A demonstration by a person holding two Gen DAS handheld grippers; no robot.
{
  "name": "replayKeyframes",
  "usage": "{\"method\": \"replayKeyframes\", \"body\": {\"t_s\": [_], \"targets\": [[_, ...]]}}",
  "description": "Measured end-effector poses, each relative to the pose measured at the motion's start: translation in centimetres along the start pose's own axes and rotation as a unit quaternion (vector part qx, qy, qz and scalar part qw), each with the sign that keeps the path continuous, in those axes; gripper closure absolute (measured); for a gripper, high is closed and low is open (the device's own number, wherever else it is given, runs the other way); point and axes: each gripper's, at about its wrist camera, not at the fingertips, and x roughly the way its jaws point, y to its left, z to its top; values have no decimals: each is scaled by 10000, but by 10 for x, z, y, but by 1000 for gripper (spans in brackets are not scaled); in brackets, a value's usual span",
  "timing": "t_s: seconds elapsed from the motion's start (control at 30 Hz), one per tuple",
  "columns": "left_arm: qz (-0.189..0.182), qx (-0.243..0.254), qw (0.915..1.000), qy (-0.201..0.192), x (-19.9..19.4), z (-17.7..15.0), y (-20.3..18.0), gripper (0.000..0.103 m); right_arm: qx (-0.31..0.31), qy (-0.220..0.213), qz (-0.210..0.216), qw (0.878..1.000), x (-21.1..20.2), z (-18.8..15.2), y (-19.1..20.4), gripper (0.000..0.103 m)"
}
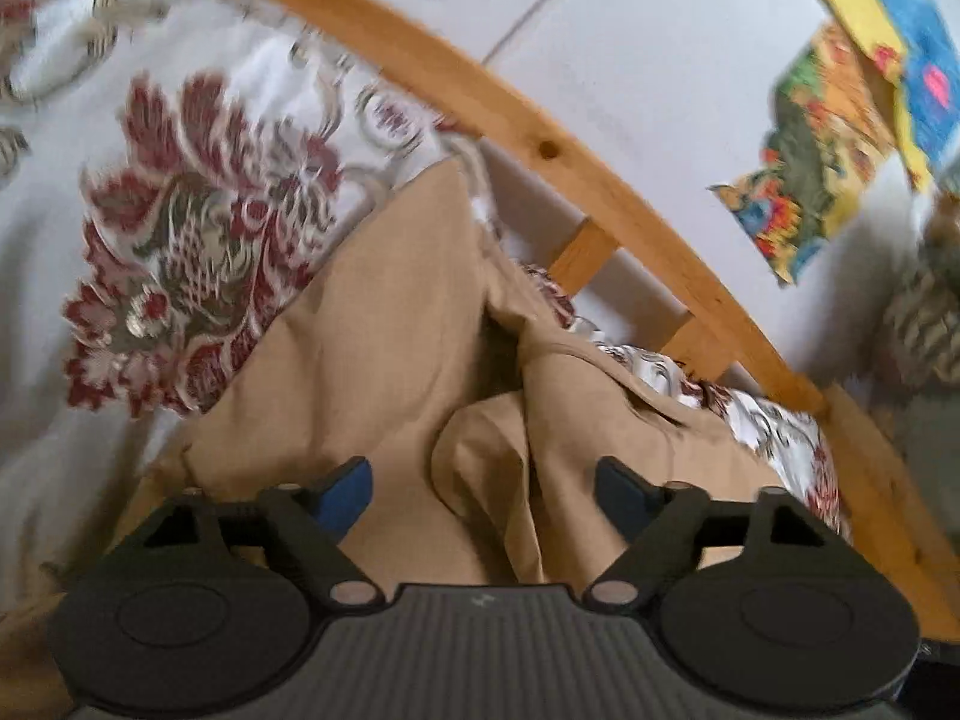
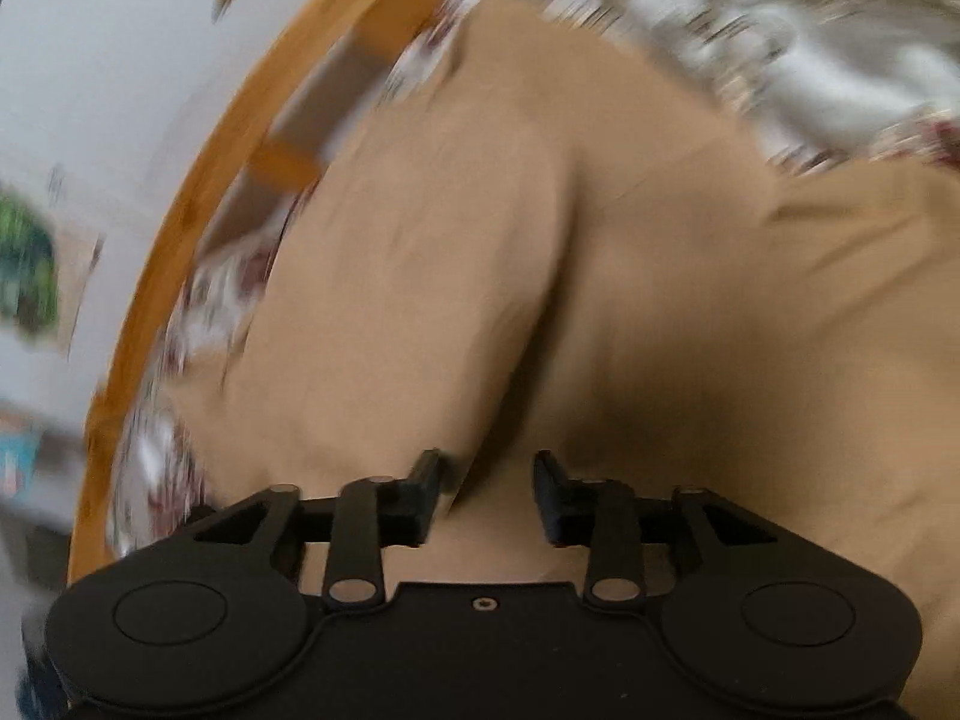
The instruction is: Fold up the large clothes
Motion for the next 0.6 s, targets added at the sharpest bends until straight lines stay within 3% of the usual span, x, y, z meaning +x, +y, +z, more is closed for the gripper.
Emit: {"method": "replayKeyframes", "body": {"t_s": [0.1, 0.17, 0.23, 0.33, 0.4, 0.5, 0.53, 0.6], "targets": [[-173, -399, 9986, 293, 20, 9, 7, 28, 150, -721, 249, 9970, -16, 18, -12, 45], [-442, -742, 9938, 703, 36, 13, 12, 28, 180, -1013, 486, 9935, -13, 34, -21, 41], [-608, -1133, 9871, 952, 49, 14, 17, 28, 292, -1091, 757, 9907, -2, 49, -34, 41], [-540, -1132, 9877, 933, 54, 13, 17, 32, 300, -1187, 520, 9911, 13, 62, -41, 41], [-499, -1136, 9886, 854, 52, 16, 17, 43, 195, -1231, 506, 9909, 21, 70, -40, 41], [-417, -1214, 9886, 785, 49, 19, 20, 74, 50, -1275, 715, 9892, 38, 79, -31, 41], [-270, -1186, 9893, 801, 50, 19, 21, 91, -53, -1272, 744, 9891, 44, 81, -27, 41], [-79, -1171, 9893, 869, 51, 18, 24, 101, -379, -1154, 741, 9898, 55, 82, -18, 42]]}}
